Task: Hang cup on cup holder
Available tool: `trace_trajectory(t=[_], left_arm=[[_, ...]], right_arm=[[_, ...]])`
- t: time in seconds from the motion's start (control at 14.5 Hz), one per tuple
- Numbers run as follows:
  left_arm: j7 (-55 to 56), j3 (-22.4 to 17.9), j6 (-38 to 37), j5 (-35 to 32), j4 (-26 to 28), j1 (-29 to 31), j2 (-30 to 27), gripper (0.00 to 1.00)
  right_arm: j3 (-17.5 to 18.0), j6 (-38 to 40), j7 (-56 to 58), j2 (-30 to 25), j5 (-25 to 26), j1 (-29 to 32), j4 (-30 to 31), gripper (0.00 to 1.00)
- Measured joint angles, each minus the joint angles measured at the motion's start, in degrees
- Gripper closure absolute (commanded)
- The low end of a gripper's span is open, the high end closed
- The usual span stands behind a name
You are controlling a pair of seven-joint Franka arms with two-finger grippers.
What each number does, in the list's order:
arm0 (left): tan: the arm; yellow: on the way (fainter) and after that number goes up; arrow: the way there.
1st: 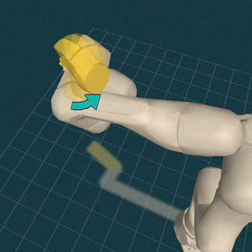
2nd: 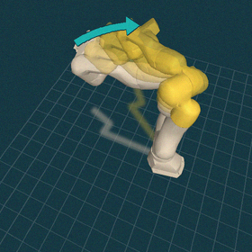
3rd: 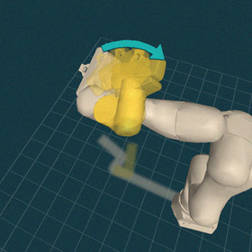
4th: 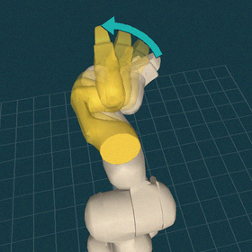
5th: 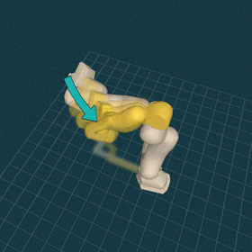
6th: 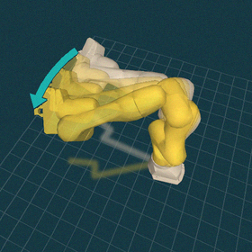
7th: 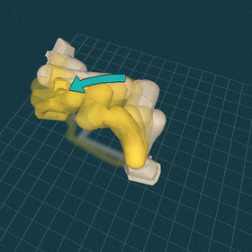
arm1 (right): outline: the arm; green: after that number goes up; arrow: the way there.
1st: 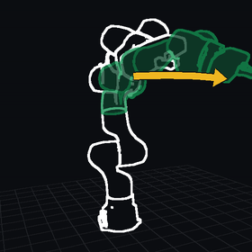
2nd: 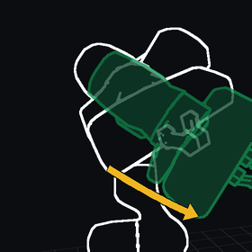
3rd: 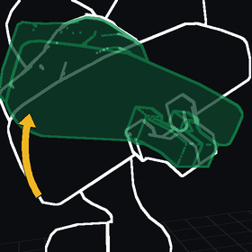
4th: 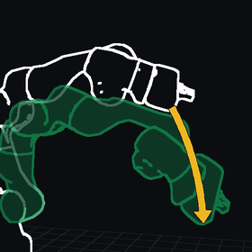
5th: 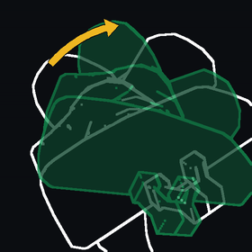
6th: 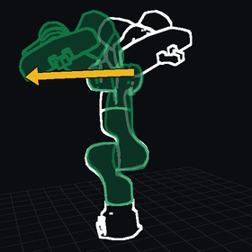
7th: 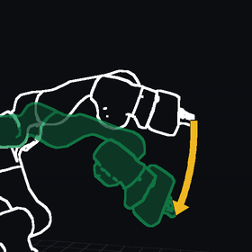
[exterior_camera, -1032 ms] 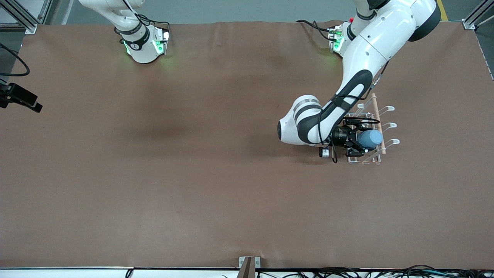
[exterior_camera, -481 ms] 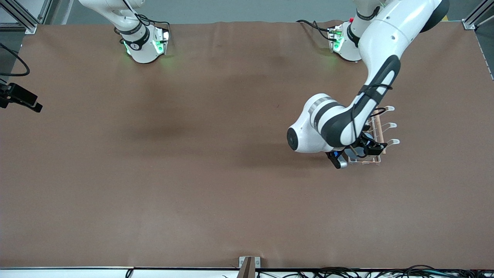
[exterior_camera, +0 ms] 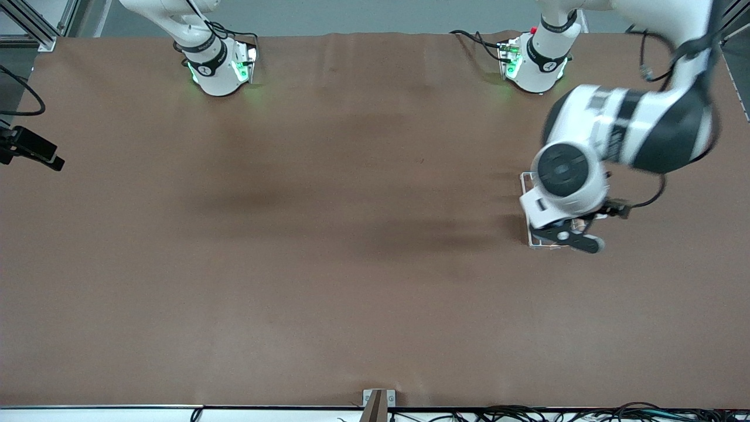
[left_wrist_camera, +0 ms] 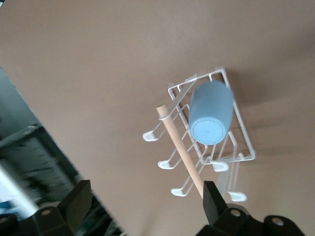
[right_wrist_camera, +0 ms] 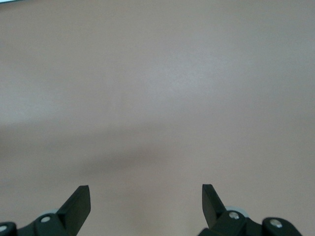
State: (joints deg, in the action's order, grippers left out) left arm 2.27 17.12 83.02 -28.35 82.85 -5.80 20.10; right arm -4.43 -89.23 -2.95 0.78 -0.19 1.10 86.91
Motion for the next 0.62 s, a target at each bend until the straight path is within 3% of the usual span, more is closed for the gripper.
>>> trace_trajectory(t=[0.34,0.62], left_arm=[[0.9,-9.7,6.2,18.6,2.0,1.8,-10.5,0.0],[1.0,-14.8,10.4,26.5,11.8,3.0,-21.3,0.0]], right_arm=[[0.1,0.0,0.0,0.0,0.0,0.0,0.0,0.0],[0.1,0.0,0.0,0.0,0.0,0.0,0.0,0.0]])
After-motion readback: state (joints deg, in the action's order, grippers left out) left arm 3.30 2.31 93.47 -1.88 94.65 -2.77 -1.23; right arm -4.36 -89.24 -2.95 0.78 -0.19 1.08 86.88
